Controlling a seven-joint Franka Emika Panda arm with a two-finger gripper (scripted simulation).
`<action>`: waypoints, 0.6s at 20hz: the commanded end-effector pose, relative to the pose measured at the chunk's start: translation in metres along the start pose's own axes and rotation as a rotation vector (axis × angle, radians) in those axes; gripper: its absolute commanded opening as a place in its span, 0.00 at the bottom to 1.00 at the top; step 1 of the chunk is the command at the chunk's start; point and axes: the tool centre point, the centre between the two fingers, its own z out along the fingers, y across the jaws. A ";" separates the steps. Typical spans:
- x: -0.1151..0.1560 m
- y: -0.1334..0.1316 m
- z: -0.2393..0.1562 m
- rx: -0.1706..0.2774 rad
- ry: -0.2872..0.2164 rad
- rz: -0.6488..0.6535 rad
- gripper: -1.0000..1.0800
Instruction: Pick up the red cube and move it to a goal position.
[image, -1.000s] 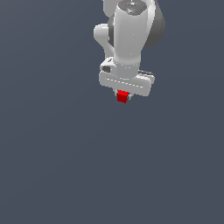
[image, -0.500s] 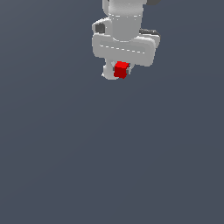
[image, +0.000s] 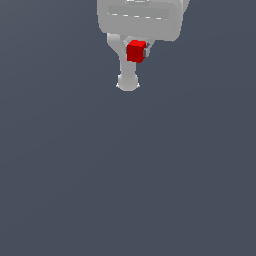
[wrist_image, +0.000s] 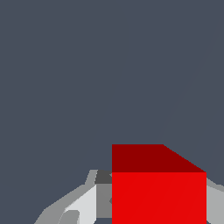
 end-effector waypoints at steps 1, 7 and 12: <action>-0.001 0.002 -0.013 0.000 -0.001 0.000 0.00; -0.001 0.004 -0.028 -0.001 0.000 0.000 0.00; -0.001 0.003 -0.028 -0.001 0.000 0.000 0.00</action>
